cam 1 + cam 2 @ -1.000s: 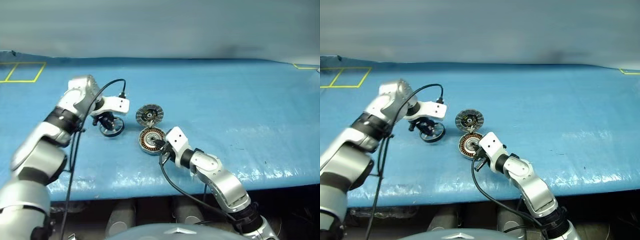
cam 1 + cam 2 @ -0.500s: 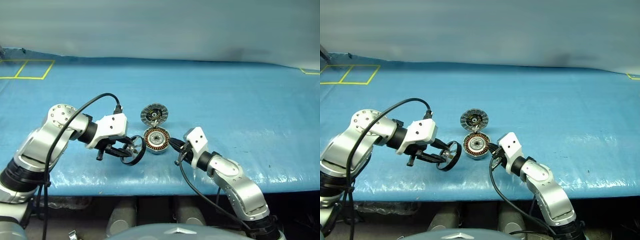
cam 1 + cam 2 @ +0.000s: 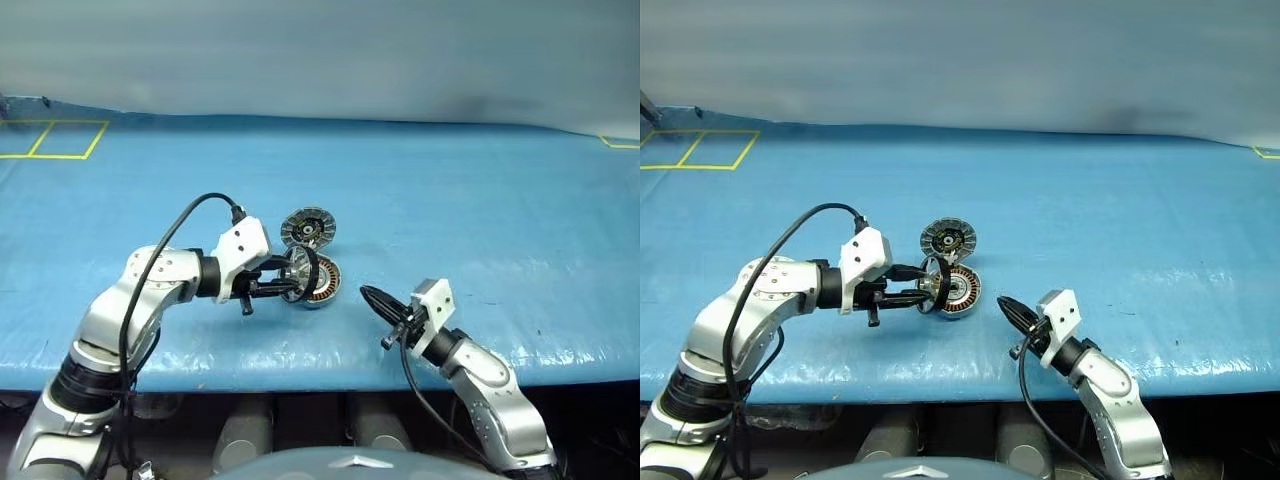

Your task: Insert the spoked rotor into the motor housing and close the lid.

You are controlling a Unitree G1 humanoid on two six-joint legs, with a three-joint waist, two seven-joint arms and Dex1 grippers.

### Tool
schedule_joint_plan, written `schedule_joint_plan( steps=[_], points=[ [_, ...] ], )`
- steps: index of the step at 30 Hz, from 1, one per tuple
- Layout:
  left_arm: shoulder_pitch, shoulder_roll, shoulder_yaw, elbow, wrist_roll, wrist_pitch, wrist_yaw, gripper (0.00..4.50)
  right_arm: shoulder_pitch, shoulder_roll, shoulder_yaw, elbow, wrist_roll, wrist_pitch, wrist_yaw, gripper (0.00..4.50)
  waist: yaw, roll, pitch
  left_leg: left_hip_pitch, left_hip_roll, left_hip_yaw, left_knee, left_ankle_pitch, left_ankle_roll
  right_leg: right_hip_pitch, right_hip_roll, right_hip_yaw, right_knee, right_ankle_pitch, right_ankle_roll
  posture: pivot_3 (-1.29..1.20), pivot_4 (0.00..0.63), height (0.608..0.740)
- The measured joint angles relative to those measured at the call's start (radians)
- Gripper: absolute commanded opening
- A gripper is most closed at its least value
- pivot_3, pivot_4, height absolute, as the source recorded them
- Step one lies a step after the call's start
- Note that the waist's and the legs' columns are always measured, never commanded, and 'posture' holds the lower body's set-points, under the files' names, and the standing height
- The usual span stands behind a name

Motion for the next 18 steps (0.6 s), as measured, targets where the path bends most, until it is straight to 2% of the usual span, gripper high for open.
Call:
schedule_joint_plan(
  steps=[8,18],
  points=[
    [0.021,-0.051,-0.045,0.067,0.023,-0.119,0.084,1.47,0.015,0.0,0.026,0.055,-0.008,-0.049,0.023,0.0,0.004,0.0,0.0,0.0,0.0,0.001,0.0,0.0,0.0,0.0,0.0,0.0,0.0,0.0,0.0,0.0,0.15,0.74],
    [-0.046,-0.063,-0.12,0.241,0.057,-0.216,0.062,1.47,-0.003,-0.006,0.044,0.068,-0.023,-0.057,0.03,0.0,0.011,0.0,0.0,0.0,0.0,0.001,0.0,0.0,0.0,0.0,0.0,0.0,-0.001,0.0,0.0,0.0,0.15,0.74]
  ],
)
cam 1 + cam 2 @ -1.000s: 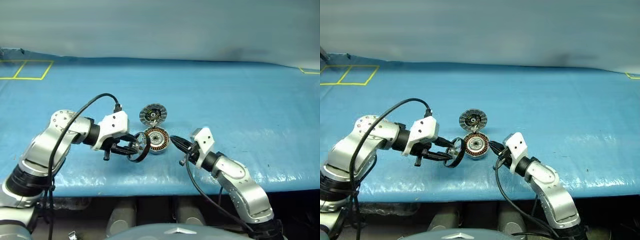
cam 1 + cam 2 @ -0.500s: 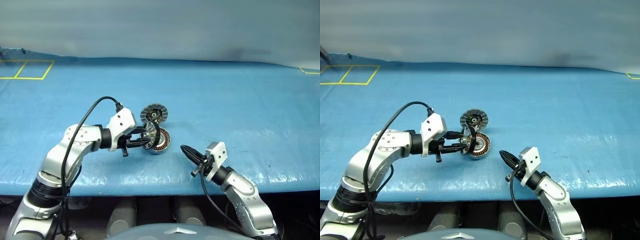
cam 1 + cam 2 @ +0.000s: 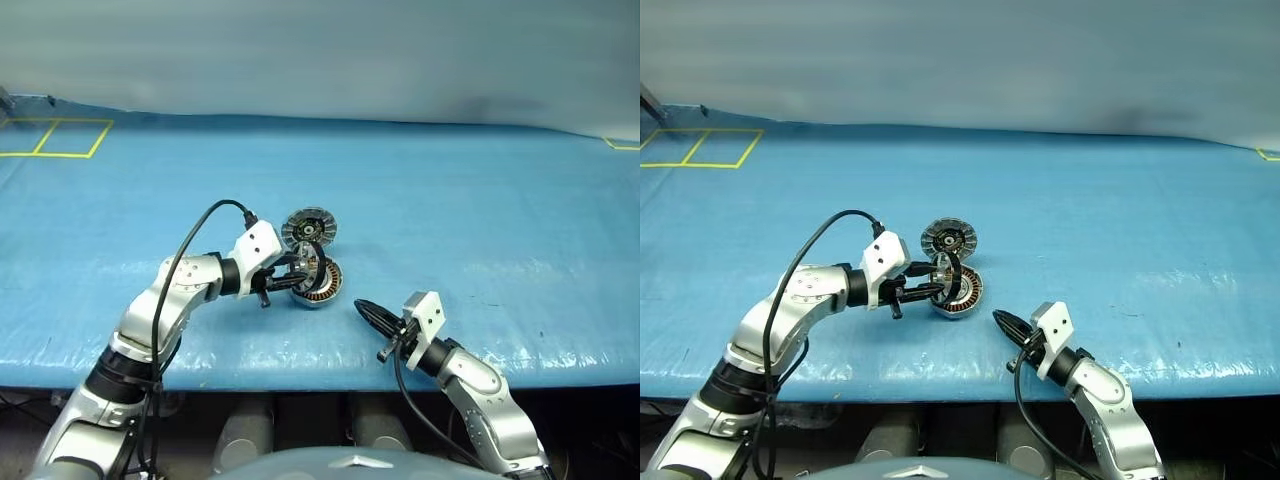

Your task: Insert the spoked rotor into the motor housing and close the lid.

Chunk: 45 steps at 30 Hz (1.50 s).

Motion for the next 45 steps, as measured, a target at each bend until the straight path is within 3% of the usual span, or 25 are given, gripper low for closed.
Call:
schedule_joint_plan(
  steps=[24,45],
  points=[
    [-0.249,0.083,-0.178,0.138,0.051,-0.042,-0.289,1.47,0.005,0.001,0.022,0.003,-0.013,-0.002,0.0,0.0,-0.003,0.0,0.0,-0.001,0.0,0.0,-0.002,0.0,0.0,-0.001,0.0,0.0,-0.001,0.0,0.0,0.0,0.15,0.74],
    [-0.29,0.083,-0.193,0.18,0.106,-0.091,-0.335,1.47,0.011,-0.004,0.038,0.004,-0.019,0.0,-0.002,0.0,-0.003,0.0,0.0,-0.001,0.0,0.0,-0.002,0.0,0.0,-0.002,0.0,0.0,-0.001,0.0,0.0,0.0,0.15,0.74]
  ],
)
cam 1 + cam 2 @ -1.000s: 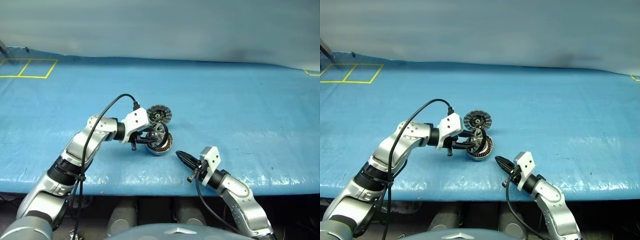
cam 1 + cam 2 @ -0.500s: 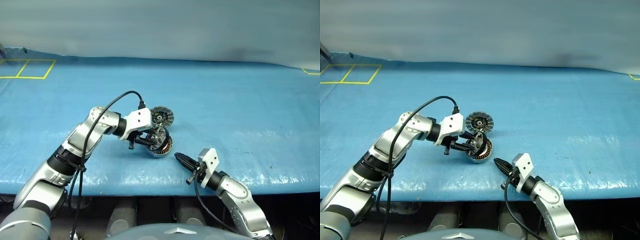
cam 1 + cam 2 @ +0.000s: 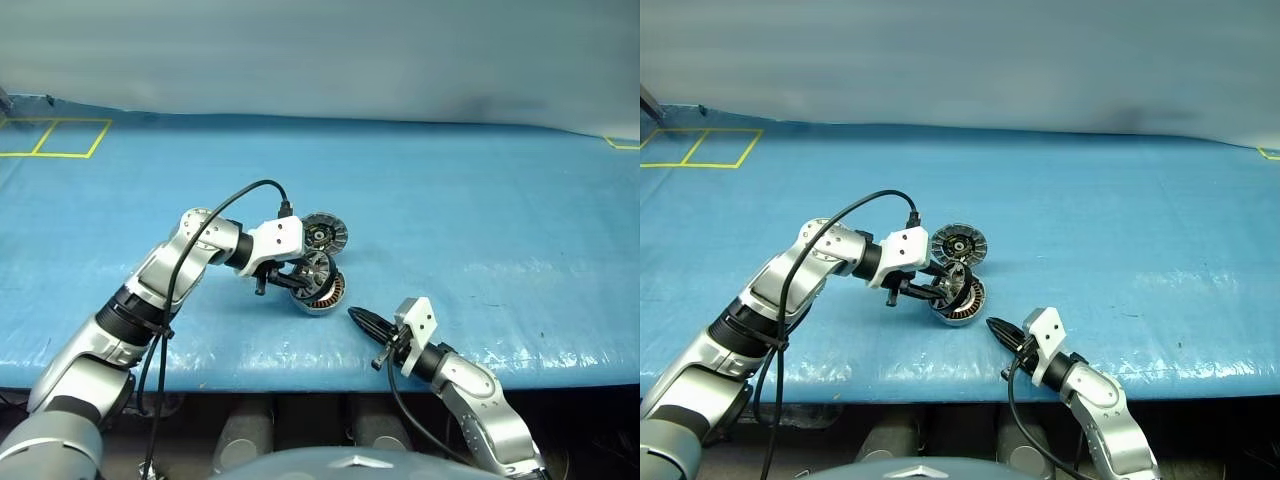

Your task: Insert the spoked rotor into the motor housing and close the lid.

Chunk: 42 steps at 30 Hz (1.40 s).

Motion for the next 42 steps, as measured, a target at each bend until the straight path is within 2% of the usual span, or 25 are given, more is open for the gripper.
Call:
schedule_joint_plan(
  steps=[22,31,38,42],
  points=[
    [-0.075,-0.005,-0.068,0.04,0.09,-0.043,-0.073,1.47,0.0,0.006,0.004,0.007,-0.021,0.003,-0.024,0.0,-0.001,0.0,0.0,0.0,0.0,0.0,0.0,0.0,0.0,0.0,0.0,0.0,0.0,0.0,0.0,0.0,0.15,0.74],
    [-0.091,-0.019,-0.121,0.084,0.133,-0.041,-0.113,4.43,0.005,0.008,0.005,0.008,-0.024,0.003,-0.03,0.0,-0.002,0.0,0.0,0.0,0.0,0.0,0.0,0.0,0.0,0.0,0.0,0.0,0.0,0.0,0.0,0.0,0.15,0.74],
    [-0.125,-0.051,-0.124,0.113,0.139,-0.045,-0.125,4.47,0.007,0.009,0.006,0.008,-0.025,0.002,-0.041,0.0,0.0,0.0,0.0,0.0,0.0,0.0,0.0,0.0,0.0,0.0,0.0,0.0,0.0,0.0,0.0,0.0,0.15,0.74],
    [-0.129,-0.094,-0.076,0.09,0.05,-0.011,-0.151,4.47,0.008,0.009,0.007,0.008,-0.025,0.003,-0.041,0.0,-0.001,0.0,0.0,-0.001,0.0,0.0,0.0,0.0,0.0,0.0,0.0,0.0,0.0,0.0,0.0,0.0,0.15,0.74]
  ],
)
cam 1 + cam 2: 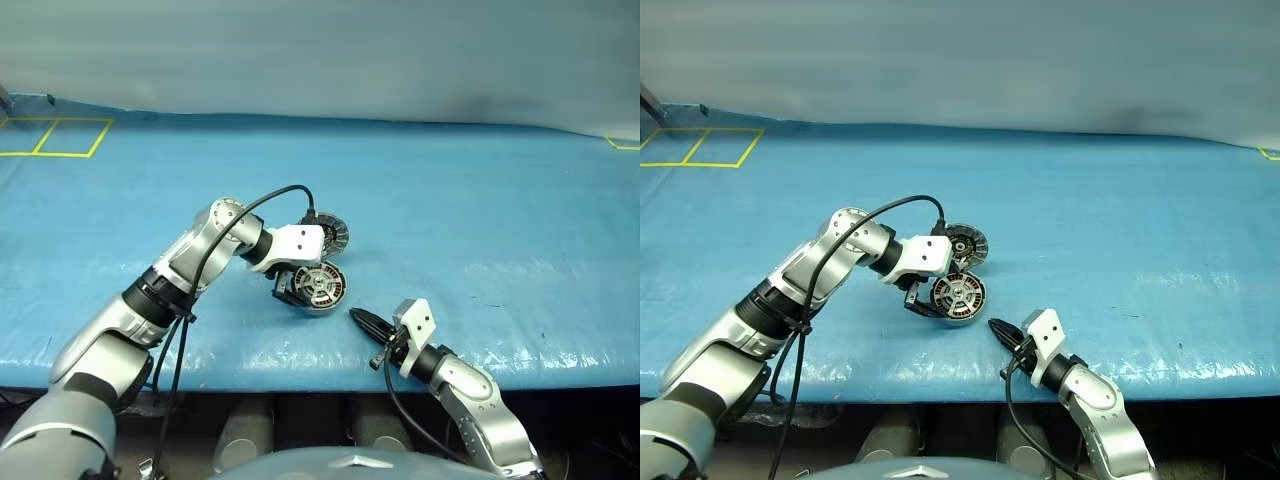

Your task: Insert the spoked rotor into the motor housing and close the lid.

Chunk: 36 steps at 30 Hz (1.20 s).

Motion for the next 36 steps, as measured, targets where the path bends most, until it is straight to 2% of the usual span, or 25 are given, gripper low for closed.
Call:
schedule_joint_plan(
  steps=[1,4,8,11,15,16,19,22,25,29,36],
  points=[
    [0.0,-0.001,0.023,-0.022,-0.035,0.011,-0.013,4.47,0.003,-0.001,0.0,0.0,0.0,0.0,0.0,0.0,-0.002,0.0,0.0,0.0,0.0,0.0,0.0,0.0,0.0,0.0,0.0,0.0,0.0,0.0,0.0,0.0,0.15,0.74],
    [0.002,0.028,0.083,-0.096,-0.118,0.046,-0.051,3.87,0.01,-0.008,-0.001,-0.004,0.002,0.008,0.001,0.0,-0.009,0.0,0.0,0.001,0.0,0.0,-0.001,0.0,0.0,0.0,0.0,0.0,0.0,0.0,0.0,0.0,0.15,0.74],
    [0.078,0.114,0.137,-0.201,-0.177,0.091,-0.06,2.5,0.011,-0.033,-0.013,-0.019,0.001,0.025,-0.001,0.0,-0.013,0.002,-0.001,0.001,0.0,0.0,-0.001,0.0,0.0,0.0,0.0,0.0,0.0,0.0,0.0,0.0,0.15,0.74],
    [0.231,0.168,0.179,-0.278,-0.205,0.099,-0.026,1.52,0.008,-0.058,-0.037,-0.056,0.002,0.053,-0.011,0.0,-0.011,0.002,0.0,0.001,0.001,0.0,-0.001,0.0,0.0,0.0,0.0,0.001,0.0,0.0,-0.001,0.0,0.15,0.74],
    [0.432,0.162,0.277,-0.374,-0.248,0.101,0.091,0.17,-0.036,-0.077,-0.061,-0.128,0.007,0.118,-0.038,0.0,-0.007,0.002,0.0,0.001,0.001,0.0,0.0,0.0,0.0,0.0,-0.001,0.001,0.0,0.0,0.0,0.0,0.15,0.74],
    [0.486,0.146,0.303,-0.394,-0.258,0.101,0.135,0.02,-0.055,-0.078,-0.062,-0.153,0.009,0.146,-0.048,0.0,-0.005,0.002,0.0,0.001,0.001,0.0,0.0,0.0,0.0,0.001,-0.001,0.001,0.001,0.0,0.0,0.0,0.15,0.74],
    [0.611,0.092,0.361,-0.436,-0.272,0.083,0.25,0.02,-0.119,-0.077,-0.053,-0.205,0.009,0.232,-0.077,0.0,0.001,0.002,0.0,0.001,0.001,0.0,0.0,0.0,0.0,0.0,-0.001,0.0,0.001,0.0,-0.001,0.0,0.15,0.74],
    [0.741,0.025,0.415,-0.464,-0.259,-0.022,0.37,0.02,-0.2,-0.052,-0.016,-0.224,0.002,0.325,-0.117,0.0,0.006,0.002,0.0,0.001,0.0,0.0,0.0,0.0,0.0,0.0,-0.002,0.0,0.0,0.0,-0.001,0.0,0.15,0.74],
    [0.844,-0.001,0.449,-0.488,-0.24,-0.103,0.446,0.02,-0.273,-0.02,0.033,-0.227,0.003,0.396,-0.132,0.0,0.008,0.002,0.0,0.001,0.0,0.0,-0.001,0.0,0.0,-0.001,-0.002,0.0,0.0,0.0,-0.001,0.0,0.15,0.74],
    [0.911,-0.046,0.502,-0.5,-0.251,-0.136,0.539,0.02,-0.335,0.024,0.096,-0.21,0.006,0.439,-0.13,0.0,0.014,0.002,0.0,0.001,0.0,0.0,0.0,0.0,0.0,0.0,-0.002,0.0,0.0,0.0,-0.001,0.0,0.15,0.74],
    [0.977,-0.046,0.53,-0.507,-0.254,-0.216,0.588,0.02,-0.376,0.05,0.154,-0.116,-0.01,0.452,-0.119,0.0,0.009,0.002,0.0,0.0,0.0,0.001,-0.001,0.0,-0.001,-0.001,-0.002,0.0,-0.001,0.0,-0.001,0.0,0.15,0.74]
  ],
)
